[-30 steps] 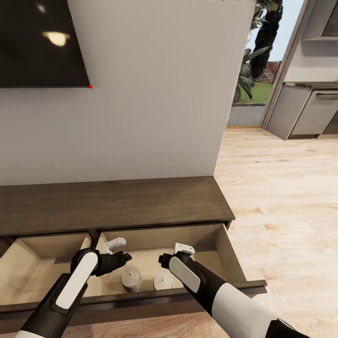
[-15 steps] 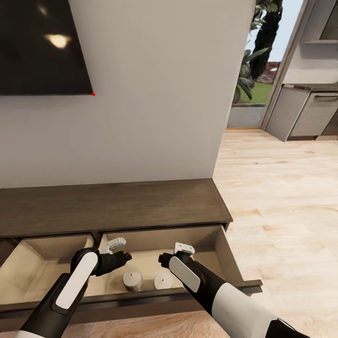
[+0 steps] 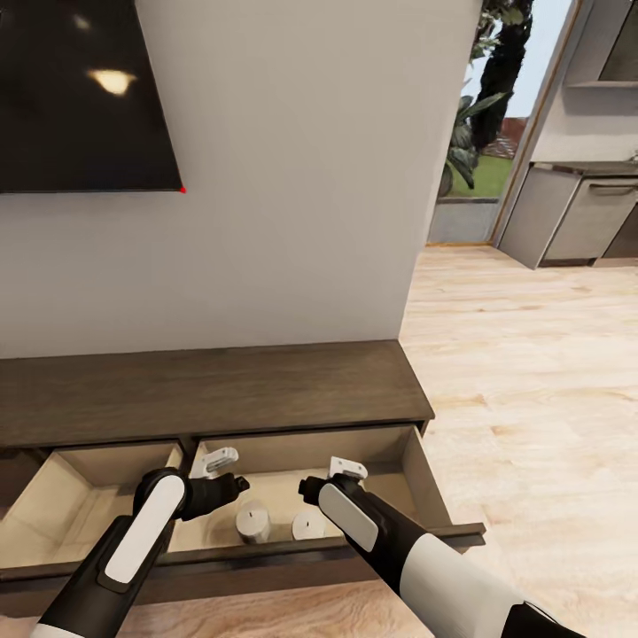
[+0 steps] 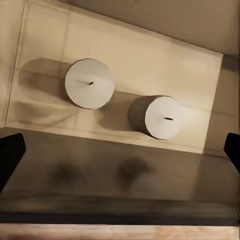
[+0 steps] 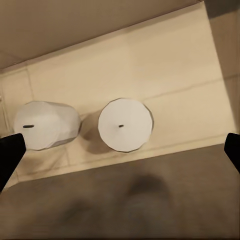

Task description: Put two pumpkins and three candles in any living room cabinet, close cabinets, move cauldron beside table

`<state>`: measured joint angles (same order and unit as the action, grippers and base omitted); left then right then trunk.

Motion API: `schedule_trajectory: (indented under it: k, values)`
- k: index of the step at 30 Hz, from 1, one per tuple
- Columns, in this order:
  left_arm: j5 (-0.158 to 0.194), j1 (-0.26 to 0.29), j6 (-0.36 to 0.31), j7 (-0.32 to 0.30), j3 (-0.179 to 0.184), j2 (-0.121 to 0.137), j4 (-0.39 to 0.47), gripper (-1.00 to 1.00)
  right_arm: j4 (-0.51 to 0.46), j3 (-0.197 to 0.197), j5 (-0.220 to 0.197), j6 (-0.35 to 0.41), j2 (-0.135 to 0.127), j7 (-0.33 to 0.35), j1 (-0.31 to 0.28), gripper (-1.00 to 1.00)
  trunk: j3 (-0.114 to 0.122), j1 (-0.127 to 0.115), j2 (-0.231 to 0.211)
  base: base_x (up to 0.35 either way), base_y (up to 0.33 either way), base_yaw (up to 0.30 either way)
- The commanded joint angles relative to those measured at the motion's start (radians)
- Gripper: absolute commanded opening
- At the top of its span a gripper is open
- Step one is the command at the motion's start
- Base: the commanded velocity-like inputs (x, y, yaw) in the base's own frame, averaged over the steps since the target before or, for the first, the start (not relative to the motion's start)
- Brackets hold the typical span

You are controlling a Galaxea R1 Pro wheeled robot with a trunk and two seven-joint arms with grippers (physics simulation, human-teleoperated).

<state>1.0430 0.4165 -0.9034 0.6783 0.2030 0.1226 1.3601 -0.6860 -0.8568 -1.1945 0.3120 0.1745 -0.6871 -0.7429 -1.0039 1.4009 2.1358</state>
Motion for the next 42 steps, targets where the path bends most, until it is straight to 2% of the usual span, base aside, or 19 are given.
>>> schedule_trajectory:
  k: [1, 25, 29, 31, 33, 37, 42]
  values:
    - [0.01, 0.001, 0.0, 0.01, 0.002, 0.0, 0.002, 1.0, -0.004, -0.002, -0.002, 0.003, 0.0, -0.006, -0.001, 1.0, 0.002, -0.004, -0.007, -0.004, 0.0, 0.0]
    - [0.01, 0.0, -0.009, 0.01, 0.004, 0.002, 0.008, 1.0, -0.011, -0.001, 0.007, 0.001, 0.0, -0.009, -0.001, 1.0, 0.078, -0.096, -0.175, 0.0, 0.0, 0.0]
    - [0.011, 0.0, -0.011, 0.01, 0.004, 0.002, 0.008, 1.0, -0.169, -0.001, 0.008, 0.006, 0.0, -0.052, 0.0, 1.0, 0.09, -0.111, -0.203, -0.13, 0.0, 0.0]
    - [0.011, 0.0, -0.011, 0.01, 0.004, 0.003, 0.014, 1.0, -0.307, 0.0, 0.002, 0.012, 0.0, -0.1, 0.005, 1.0, 0.096, -0.119, -0.217, -0.274, 0.0, 0.0]
    - [0.012, 0.0, -0.015, 0.01, 0.003, 0.004, 0.029, 1.0, -0.384, -0.001, -0.003, 0.022, -0.015, -0.143, 0.006, 1.0, 0.103, -0.127, -0.231, -0.173, 0.0, 0.0]
    - [0.011, -0.001, -0.057, 0.01, -0.001, 0.004, 0.053, 1.0, -0.434, -0.001, -0.007, 0.034, -0.033, -0.186, 0.006, 1.0, 0.115, -0.142, -0.259, -0.063, 0.0, 0.0]
    - [0.012, -0.001, -0.076, 0.01, -0.002, 0.002, 0.062, 1.0, -0.441, -0.001, -0.009, 0.047, -0.038, -0.197, 0.007, 1.0, 0.131, -0.161, -0.294, -0.007, 0.0, 0.0]
